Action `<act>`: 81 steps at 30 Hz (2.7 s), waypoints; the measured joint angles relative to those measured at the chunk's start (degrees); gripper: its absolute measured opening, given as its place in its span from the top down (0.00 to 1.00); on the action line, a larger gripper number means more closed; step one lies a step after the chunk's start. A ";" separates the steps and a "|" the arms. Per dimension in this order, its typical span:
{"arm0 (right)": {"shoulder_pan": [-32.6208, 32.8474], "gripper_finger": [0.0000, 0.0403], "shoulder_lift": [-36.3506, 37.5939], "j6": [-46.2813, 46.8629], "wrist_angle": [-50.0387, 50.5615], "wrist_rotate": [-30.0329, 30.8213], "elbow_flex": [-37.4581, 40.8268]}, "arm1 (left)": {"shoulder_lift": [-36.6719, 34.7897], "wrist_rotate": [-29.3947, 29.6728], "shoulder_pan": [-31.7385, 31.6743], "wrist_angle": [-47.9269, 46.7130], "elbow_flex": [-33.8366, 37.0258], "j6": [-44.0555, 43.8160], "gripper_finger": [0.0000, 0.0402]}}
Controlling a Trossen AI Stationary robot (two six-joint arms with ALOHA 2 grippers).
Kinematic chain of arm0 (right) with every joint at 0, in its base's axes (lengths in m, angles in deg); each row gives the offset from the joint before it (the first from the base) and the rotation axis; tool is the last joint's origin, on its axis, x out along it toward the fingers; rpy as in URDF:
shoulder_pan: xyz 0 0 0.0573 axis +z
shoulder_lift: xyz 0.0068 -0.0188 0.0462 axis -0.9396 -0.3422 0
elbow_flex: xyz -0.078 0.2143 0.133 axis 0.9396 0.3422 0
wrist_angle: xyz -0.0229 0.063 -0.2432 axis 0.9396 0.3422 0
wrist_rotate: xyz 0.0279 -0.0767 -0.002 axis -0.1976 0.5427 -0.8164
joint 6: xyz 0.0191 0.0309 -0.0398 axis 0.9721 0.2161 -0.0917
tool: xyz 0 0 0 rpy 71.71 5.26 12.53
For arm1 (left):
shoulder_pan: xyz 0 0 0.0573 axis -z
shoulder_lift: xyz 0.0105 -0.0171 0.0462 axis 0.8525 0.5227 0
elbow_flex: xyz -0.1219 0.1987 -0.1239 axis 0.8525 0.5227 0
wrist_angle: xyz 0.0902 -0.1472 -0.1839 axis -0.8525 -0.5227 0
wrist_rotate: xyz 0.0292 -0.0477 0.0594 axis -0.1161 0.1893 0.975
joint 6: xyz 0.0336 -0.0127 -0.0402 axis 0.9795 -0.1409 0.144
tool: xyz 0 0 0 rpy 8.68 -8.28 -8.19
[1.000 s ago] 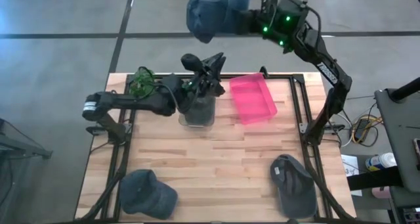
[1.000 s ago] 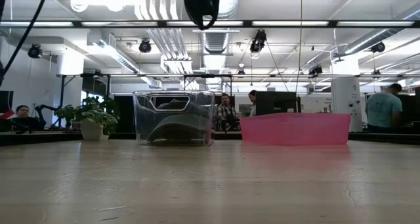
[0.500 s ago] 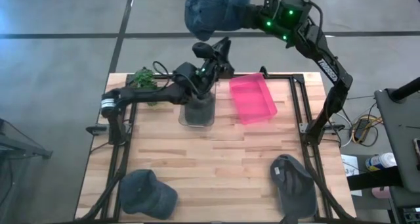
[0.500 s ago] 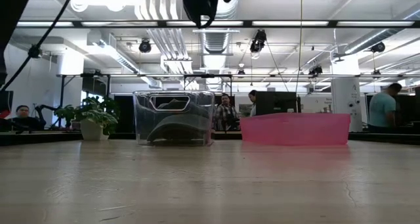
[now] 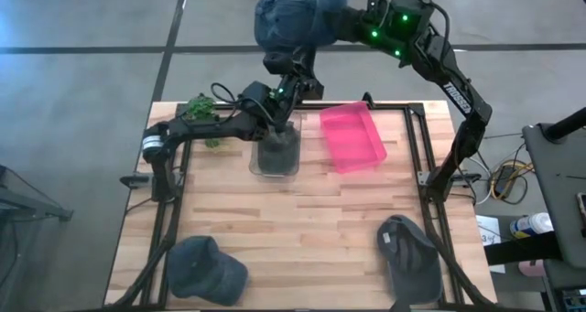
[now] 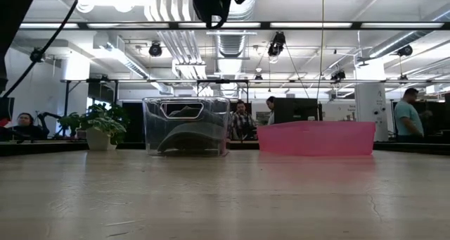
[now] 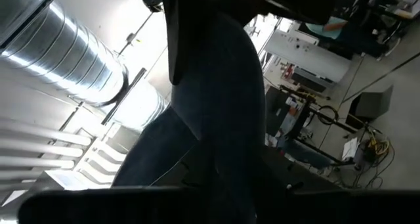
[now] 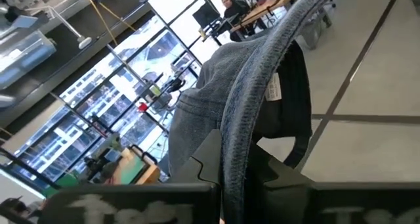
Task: Pick & Place hat
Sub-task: Put the middle blue cap into the red bin
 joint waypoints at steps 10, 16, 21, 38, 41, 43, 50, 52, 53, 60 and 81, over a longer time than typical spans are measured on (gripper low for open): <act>-0.39 0.97 -0.04 -0.44 1.50 -1.07 0.00 | -0.02 -0.64 -0.57 -0.13 0.56 -1.78 0.81; -1.83 0.97 -0.06 -0.16 1.04 -1.05 0.00 | -0.02 -1.21 0.05 -0.89 2.09 -4.41 0.81; -1.68 0.97 -0.07 0.38 0.98 -1.89 0.00 | -0.01 -1.72 -1.05 -1.03 2.66 -4.63 0.81; -1.62 0.97 -0.31 7.35 0.67 -3.69 0.75 | 0.11 -1.98 -2.02 2.17 2.49 2.96 0.81; -1.68 0.97 -0.28 11.40 0.88 -3.67 0.93 | 0.15 -1.98 -1.99 3.12 2.49 4.56 0.81; -1.70 0.97 -0.28 14.24 0.87 -3.65 1.14 | 0.15 -2.00 -1.99 3.78 2.49 6.33 0.81; -1.44 0.97 -0.21 18.12 2.26 -4.13 1.29 | 0.15 -4.12 -2.06 7.10 2.49 10.29 0.81; -1.23 0.97 -0.20 18.90 2.41 -4.16 1.65 | 0.15 -4.12 -2.08 7.24 2.49 10.78 0.81; -1.03 0.97 -0.20 19.27 2.55 -4.29 1.79 | 0.15 -4.14 -2.09 7.36 2.49 10.80 0.81; 0.00 0.97 -0.20 19.66 2.55 -4.06 2.88 | 0.15 -3.60 -2.10 7.48 2.49 11.14 0.81; -0.07 0.65 1.47 0.13 13.64 3.30 3.85 | 0.02 4.16 -2.40 4.01 2.59 13.48 0.99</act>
